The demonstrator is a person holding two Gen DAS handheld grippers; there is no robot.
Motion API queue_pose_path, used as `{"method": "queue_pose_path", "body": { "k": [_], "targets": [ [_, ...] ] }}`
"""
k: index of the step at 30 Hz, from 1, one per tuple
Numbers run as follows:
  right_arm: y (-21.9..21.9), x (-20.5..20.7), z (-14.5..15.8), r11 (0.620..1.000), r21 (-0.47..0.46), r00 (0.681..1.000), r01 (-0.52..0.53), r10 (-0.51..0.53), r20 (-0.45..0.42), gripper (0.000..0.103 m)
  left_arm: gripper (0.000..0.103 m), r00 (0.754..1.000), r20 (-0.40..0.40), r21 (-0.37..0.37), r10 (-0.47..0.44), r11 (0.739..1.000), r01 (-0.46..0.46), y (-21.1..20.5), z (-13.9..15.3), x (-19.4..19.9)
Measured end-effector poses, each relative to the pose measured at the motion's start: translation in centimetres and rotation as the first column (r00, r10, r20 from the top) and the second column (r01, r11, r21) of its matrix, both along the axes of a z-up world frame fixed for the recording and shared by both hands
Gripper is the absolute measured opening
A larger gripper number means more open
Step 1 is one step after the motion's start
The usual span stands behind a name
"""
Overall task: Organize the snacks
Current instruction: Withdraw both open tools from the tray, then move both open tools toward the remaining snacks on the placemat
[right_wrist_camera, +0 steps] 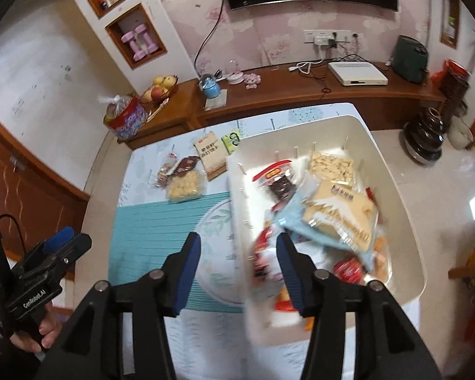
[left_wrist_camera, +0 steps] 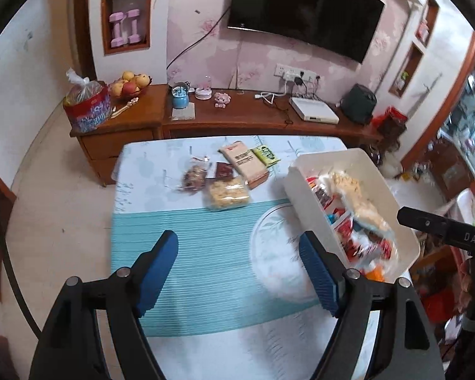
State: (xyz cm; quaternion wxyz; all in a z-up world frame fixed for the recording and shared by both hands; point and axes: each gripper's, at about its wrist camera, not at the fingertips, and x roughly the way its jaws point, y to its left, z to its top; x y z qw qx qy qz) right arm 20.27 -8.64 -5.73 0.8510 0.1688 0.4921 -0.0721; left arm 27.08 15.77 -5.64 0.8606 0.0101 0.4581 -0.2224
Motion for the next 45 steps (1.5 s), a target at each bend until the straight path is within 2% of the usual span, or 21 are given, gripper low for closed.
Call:
{"method": "queue_pose_path", "body": {
  "k": [1,3,5,10,13,19,26,30,35,39,45],
  "targets": [
    [1.0,0.0,0.2,1.000,0.010,1.000,0.009,-0.009,0.005,0.056,0.078,1.000,0.003,0.006,-0.015,1.000,0.015,0.8,0.6,0.2],
    [2.8,0.1,0.5,1.000,0.012,1.000,0.022,-0.022,0.005,0.068,0.081,0.999,0.009,0.016,-0.039,0.999,0.038,2.0,1.4,0.6],
    [4.4,0.2,0.8,0.999,0.003,0.999,0.040,-0.040,0.008,0.076,0.082,0.999,0.016,0.033,-0.052,0.998,0.051,3.4,2.1,1.2],
    [7.8,1.1,1.2,0.998,-0.005,0.998,0.058,-0.058,0.031,0.079,0.082,0.998,0.007,0.043,-0.058,0.997,0.057,5.7,2.7,3.4],
    [9.7,1.9,1.3,0.999,-0.021,0.998,0.048,-0.047,0.041,0.085,0.082,0.998,-0.026,0.059,-0.053,0.997,0.055,6.4,2.4,5.2],
    [12.9,4.2,0.3,0.994,-0.107,0.996,0.014,-0.005,0.086,0.088,0.082,0.997,-0.066,0.075,-0.049,0.996,0.054,6.5,0.7,9.2],
    [14.3,7.8,-3.2,0.978,-0.210,0.984,-0.011,0.048,0.169,0.088,0.082,0.991,-0.120,0.089,-0.052,0.994,0.063,4.7,-3.5,14.5],
    [14.2,10.0,-6.7,0.963,-0.268,0.978,-0.005,0.061,0.200,0.089,0.082,0.988,-0.139,0.119,-0.063,0.990,0.080,2.8,-7.0,17.3],
    [14.3,12.2,-10.8,0.946,-0.322,0.967,-0.044,0.122,0.223,0.089,0.082,0.983,-0.170,0.122,-0.064,0.989,0.086,0.7,-10.9,20.3],
    [14.6,14.5,-14.2,0.921,-0.381,0.963,-0.080,0.170,0.210,0.090,0.082,0.979,-0.189,0.108,-0.070,0.990,0.092,-0.9,-13.7,22.5],
    [14.4,16.1,-18.0,0.926,-0.369,0.974,-0.081,0.152,0.166,0.091,0.082,0.971,-0.226,0.098,-0.074,0.990,0.098,-2.6,-17.1,24.3]
  ]
}}
